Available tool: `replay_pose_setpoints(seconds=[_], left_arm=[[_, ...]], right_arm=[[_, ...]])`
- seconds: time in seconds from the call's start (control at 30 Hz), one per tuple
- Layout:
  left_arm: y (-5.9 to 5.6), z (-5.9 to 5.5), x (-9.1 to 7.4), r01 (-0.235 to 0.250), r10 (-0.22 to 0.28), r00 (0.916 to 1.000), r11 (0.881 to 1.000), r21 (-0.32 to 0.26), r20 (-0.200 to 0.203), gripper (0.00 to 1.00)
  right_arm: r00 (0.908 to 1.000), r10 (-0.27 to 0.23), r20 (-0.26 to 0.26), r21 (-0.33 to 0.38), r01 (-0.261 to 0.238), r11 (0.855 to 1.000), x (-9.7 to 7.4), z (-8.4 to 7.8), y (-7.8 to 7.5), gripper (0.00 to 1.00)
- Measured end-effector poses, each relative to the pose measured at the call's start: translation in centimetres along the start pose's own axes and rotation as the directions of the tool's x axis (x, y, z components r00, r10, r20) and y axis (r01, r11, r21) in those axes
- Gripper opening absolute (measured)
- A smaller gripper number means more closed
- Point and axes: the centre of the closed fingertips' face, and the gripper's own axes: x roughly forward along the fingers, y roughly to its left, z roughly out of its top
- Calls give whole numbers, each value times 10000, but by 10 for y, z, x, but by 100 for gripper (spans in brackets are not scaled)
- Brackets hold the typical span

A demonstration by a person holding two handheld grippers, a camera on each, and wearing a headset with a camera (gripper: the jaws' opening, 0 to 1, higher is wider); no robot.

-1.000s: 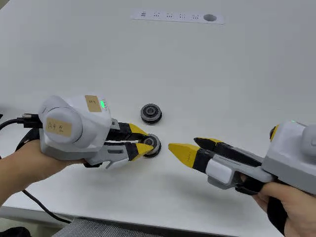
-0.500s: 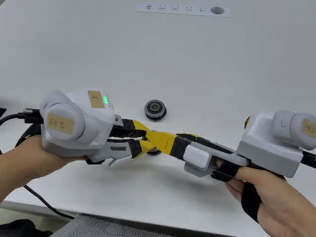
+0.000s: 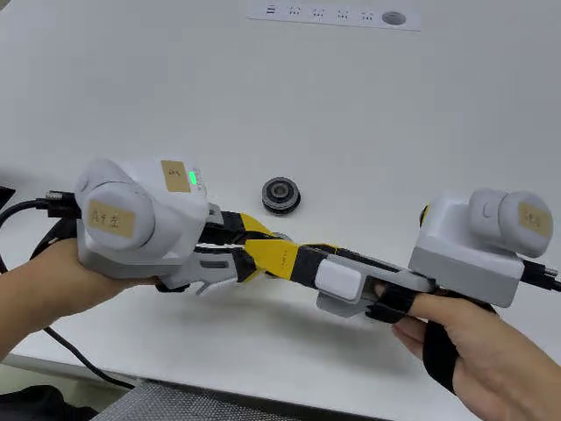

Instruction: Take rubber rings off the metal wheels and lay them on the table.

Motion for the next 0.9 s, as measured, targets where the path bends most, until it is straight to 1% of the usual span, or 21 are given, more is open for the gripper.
replay_pose_setpoints(seconds=[0.17,0.47,0.57,0.8,0.83,0.87,0.9], left_arm=[[0,0,0,6,-6,10000,10000,-8,0,13],[0,0,0,13,-13,10000,10000,11,-3,13],[0,0,0,0,0,10000,10000,6,-7,13],[0,0,0,-12,12,10000,10000,-45,41,13],[0,0,0,-13,13,10000,10000,-53,42,13],[0,0,0,-15,16,10000,10000,-56,44,13],[0,0,0,-22,22,10000,10000,-59,46,13]], right_arm=[[10000,17,-45,74,-17,10000,1,-1,1,65],[9993,-28,-362,-77,25,10000,2,-2,2,66],[9984,-143,-554,-136,135,9998,2,-3,2,65],[9967,-363,-724,-251,345,9991,1,-7,4,65],[9960,-487,-745,-209,472,9987,1,-7,2,65],[9959,-492,-765,-233,476,9986,1,-7,2,65],[9949,-633,-786,-227,617,9978,1,-8,1,65]])
